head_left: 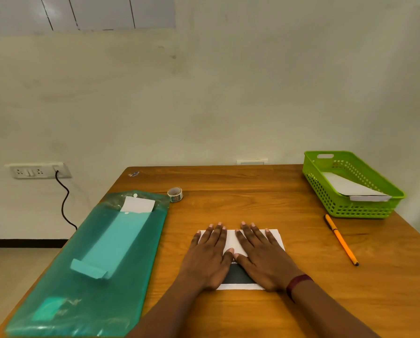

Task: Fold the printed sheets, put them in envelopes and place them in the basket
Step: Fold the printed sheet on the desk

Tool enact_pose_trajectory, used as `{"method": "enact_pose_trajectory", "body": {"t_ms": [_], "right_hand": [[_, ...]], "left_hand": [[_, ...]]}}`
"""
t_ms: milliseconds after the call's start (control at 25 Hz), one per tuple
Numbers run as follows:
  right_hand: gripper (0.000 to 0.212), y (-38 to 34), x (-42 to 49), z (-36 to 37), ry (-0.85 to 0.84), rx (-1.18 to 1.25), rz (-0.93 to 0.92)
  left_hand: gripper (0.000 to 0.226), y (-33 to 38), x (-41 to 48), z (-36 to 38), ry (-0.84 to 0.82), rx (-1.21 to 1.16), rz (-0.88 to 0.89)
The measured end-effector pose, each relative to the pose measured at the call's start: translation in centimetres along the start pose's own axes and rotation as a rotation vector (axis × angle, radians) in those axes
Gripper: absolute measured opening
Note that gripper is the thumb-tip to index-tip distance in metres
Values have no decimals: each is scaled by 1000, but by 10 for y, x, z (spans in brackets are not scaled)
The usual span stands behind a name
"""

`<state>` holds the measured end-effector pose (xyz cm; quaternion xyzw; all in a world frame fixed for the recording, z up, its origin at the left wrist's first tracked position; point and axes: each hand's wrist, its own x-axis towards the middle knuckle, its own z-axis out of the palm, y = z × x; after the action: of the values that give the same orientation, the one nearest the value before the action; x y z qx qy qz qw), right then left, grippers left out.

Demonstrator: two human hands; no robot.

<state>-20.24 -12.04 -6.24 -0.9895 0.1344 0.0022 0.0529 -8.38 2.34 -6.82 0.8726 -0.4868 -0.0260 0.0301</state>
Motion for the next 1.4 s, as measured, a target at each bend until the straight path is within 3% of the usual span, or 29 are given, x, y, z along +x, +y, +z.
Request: {"method": "enact_pose_trajectory", "body": {"t_ms": [240, 640, 840, 1080, 1200, 1400], "right_hand": [[90, 21, -4, 0, 2, -6, 108], [91, 20, -6, 2, 51, 25, 129], [74, 22, -7, 1, 118, 90, 129], [74, 32, -3, -8, 108, 303, 166], [73, 36, -2, -13, 73, 408, 182], [74, 39, 0, -18, 16, 433, 183]], "left_hand": [[67, 0, -1, 0, 15, -8, -4], [65, -1, -2, 0, 122, -117, -16], [65, 0, 0, -7, 210, -272, -49], [93, -3, 25, -38, -108, -189, -116], [93, 1, 38, -50, -241, -149, -125], [87, -1, 45, -53, -311, -134, -152]]}}
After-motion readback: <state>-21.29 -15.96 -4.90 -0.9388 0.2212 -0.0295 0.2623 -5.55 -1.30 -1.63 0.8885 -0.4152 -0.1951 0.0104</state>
